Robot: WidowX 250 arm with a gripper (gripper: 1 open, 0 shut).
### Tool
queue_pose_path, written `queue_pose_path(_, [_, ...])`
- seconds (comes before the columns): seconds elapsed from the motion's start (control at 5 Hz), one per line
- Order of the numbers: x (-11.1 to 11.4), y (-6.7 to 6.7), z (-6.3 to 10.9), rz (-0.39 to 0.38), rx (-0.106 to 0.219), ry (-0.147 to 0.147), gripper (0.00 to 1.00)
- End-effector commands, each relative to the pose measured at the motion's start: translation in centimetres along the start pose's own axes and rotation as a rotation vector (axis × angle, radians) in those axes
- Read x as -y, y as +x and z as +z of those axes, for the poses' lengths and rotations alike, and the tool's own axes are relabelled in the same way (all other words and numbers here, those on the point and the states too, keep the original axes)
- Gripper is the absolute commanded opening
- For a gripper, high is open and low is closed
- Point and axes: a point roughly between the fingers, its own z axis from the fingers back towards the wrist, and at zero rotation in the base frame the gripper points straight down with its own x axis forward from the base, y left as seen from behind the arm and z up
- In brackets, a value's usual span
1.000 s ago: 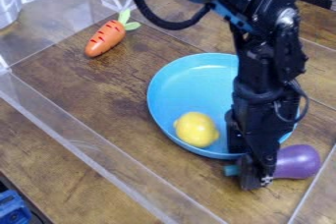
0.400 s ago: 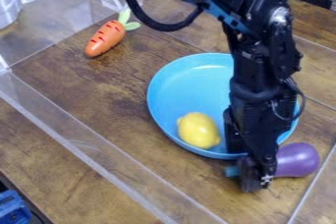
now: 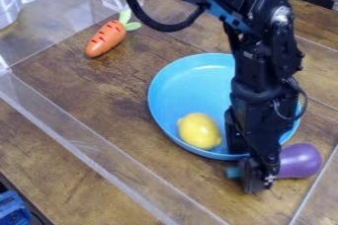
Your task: Remove the purple eggplant from the blue tray and put it on the table
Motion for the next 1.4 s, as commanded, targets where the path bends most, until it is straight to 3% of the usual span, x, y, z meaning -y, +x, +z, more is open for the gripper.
queue_pose_path(0.0, [0.2,-0.2,-0.4,0.01,-0.012,-0.016,1.0])
queue_pose_path(0.4, [1.3,0.7,-0.5,-0.065,-0.003,-0.028,1.0])
queue_pose_path(0.8, [1.4,2.3,-0.8,-0.073,0.014,-0.03,1.0])
queue_pose_path(1.0, [1.5,3.1,-1.0,-0.083,0.022,-0.033,0.0])
queue_pose_path(1.2, [2.1,3.1,-1.2,-0.148,0.031,-0.041,0.0])
